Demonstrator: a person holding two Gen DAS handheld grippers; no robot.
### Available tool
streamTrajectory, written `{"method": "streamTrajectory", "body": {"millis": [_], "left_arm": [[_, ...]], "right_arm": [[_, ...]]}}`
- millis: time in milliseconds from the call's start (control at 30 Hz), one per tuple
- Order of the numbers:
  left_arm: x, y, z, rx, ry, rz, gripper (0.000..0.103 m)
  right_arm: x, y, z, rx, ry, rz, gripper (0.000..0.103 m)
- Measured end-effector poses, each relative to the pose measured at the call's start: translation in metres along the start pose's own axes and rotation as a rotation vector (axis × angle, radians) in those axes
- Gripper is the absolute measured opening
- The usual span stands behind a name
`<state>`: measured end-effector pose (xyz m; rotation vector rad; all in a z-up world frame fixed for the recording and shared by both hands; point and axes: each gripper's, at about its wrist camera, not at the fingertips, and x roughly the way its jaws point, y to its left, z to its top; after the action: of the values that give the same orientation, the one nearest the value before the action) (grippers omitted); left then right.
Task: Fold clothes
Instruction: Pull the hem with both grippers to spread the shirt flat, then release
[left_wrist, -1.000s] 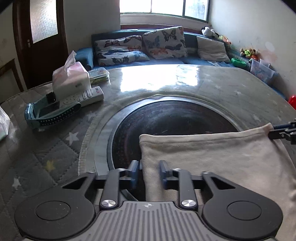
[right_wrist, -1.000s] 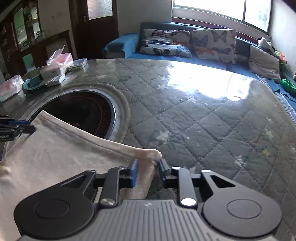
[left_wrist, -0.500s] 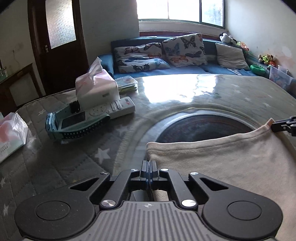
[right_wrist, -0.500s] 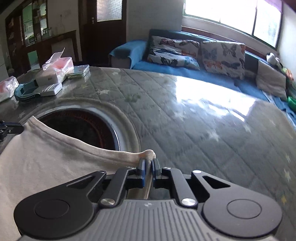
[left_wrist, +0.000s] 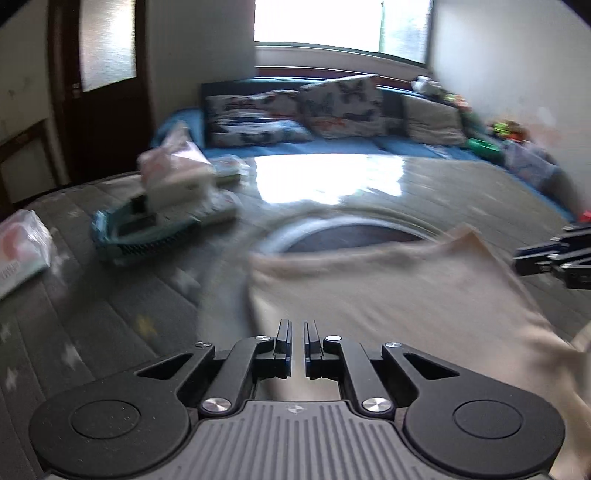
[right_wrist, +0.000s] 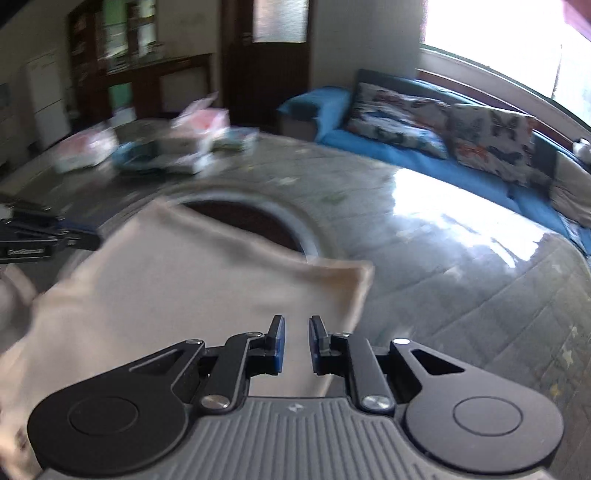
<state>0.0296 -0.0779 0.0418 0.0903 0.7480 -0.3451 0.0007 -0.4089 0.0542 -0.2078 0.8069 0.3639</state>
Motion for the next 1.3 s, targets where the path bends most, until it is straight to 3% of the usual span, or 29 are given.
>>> {"method": "streamTrajectory", "body": {"millis": [200,367,467,600,733,867,967,1167,1300], "left_arm": [[-0.034,-0.027,-0.043,0.028,0.021,-0.089,0.009],[-0.048,-0.027,-0.068,0.045,0.023,-0.081,0.009],[-0.051,-0.023,-0.072,0.044,0.014,-0.065,0.009],[-0.049,-0.023,-0.07,0.06,0.014,-0.038,0.009],[-0.049,-0.027,-0.07,0.095,0.015,-0.015,0.009],[-0.05,-0.029,-0.067,0.103,0.026,-0.013,0.013],[-0.054,-0.037,-0.062,0.118,0.008,-0.024,0.026],[-0.057,-0.086,-0.052,0.185,-0.021,-0.157,0.027],[-0.055,-0.125,-0.053,0.255,-0.023,-0.254,0.027]], "right_arm": [[-0.031,0.038,-0.046,-0.049,0.045,0.082,0.014],[-0.045,0.054,-0.077,-0.114,0.065,0.057,0.014],[-0.054,0.059,-0.085,-0.154,0.048,0.012,0.019],[-0.066,0.066,-0.086,-0.16,-0.004,0.042,0.019],[-0.062,0.074,-0.098,-0.186,0.027,0.043,0.019],[-0.076,0.066,-0.106,-0.121,0.001,0.034,0.024],[-0.098,0.053,-0.114,-0.053,-0.036,-0.027,0.026],[-0.119,0.012,-0.144,0.132,-0.022,-0.261,0.031],[-0.126,-0.014,-0.166,0.271,-0.002,-0.366,0.032]]}}
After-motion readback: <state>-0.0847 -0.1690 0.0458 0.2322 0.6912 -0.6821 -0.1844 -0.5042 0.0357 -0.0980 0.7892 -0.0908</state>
